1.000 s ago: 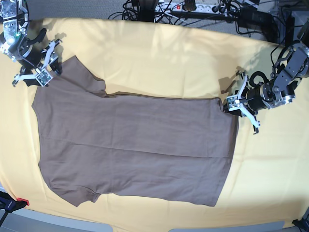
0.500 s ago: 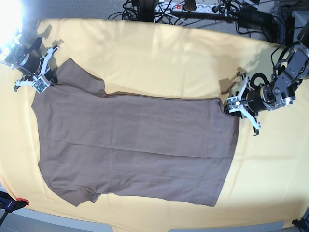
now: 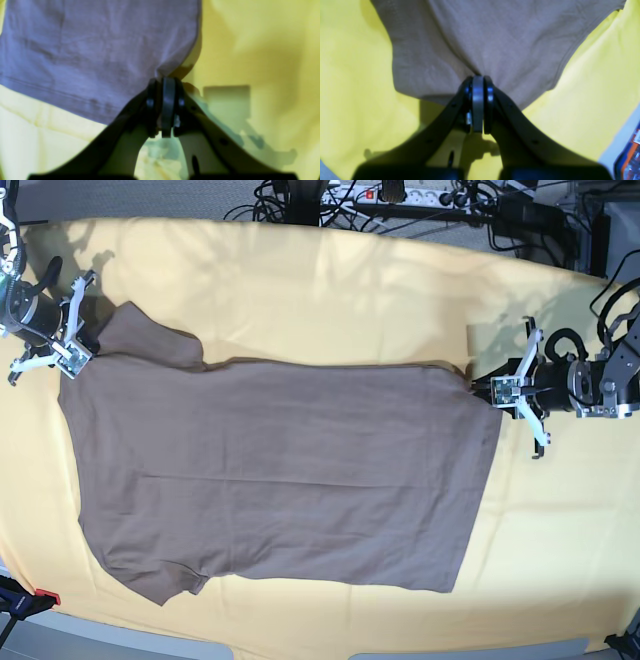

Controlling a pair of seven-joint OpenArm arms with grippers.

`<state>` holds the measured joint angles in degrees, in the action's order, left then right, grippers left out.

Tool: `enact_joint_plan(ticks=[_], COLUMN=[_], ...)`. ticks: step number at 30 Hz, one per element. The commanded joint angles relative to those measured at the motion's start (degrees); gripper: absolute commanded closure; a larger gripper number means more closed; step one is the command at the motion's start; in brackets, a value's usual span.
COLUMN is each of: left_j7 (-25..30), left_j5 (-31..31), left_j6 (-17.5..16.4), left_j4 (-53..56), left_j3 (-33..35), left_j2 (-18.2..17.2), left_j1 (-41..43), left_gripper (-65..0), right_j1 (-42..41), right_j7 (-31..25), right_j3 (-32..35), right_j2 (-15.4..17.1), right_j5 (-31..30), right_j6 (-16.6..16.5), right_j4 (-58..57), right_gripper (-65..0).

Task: Fold the T-shirt properly
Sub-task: 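Grasp the brown shirt edges with both grippers and pull them apart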

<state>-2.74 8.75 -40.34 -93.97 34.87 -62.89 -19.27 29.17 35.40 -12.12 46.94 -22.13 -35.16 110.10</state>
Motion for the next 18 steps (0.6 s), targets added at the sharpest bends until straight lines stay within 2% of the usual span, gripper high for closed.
enact_joint_plan(ticks=[1, 7, 11, 18], left_j7=[1.0, 1.0, 1.0, 0.9], left_j5=[1.2, 1.2, 1.2, 1.0], left_j6=[0.3, 0.3, 0.3, 0.3], left_j4=[-1.4, -8.5, -13.2, -18.3], left_j3=[-0.8, -0.8, -0.8, -0.8], left_j2=[-2.1, -7.9, -11.6, -17.2], left_j1=[-0.3, 4.4, 7.5, 13.5], left_gripper=[0.0, 0.0, 0.0, 0.0], right_j1=[0.7, 6.7, 10.3, 20.7], right_j7=[-0.3, 2.8, 6.8, 8.4], right_j3=[-0.7, -0.7, -1.3, -8.8], right_j2=[1.7, 3.6, 3.9, 3.9], right_j5=[-0.3, -0.4, -0.4, -1.1], right_j6=[0.1, 0.0, 0.2, 0.2], right_j4=[0.9, 2.5, 6.3, 11.7], right_gripper=[0.0, 0.0, 0.0, 0.0])
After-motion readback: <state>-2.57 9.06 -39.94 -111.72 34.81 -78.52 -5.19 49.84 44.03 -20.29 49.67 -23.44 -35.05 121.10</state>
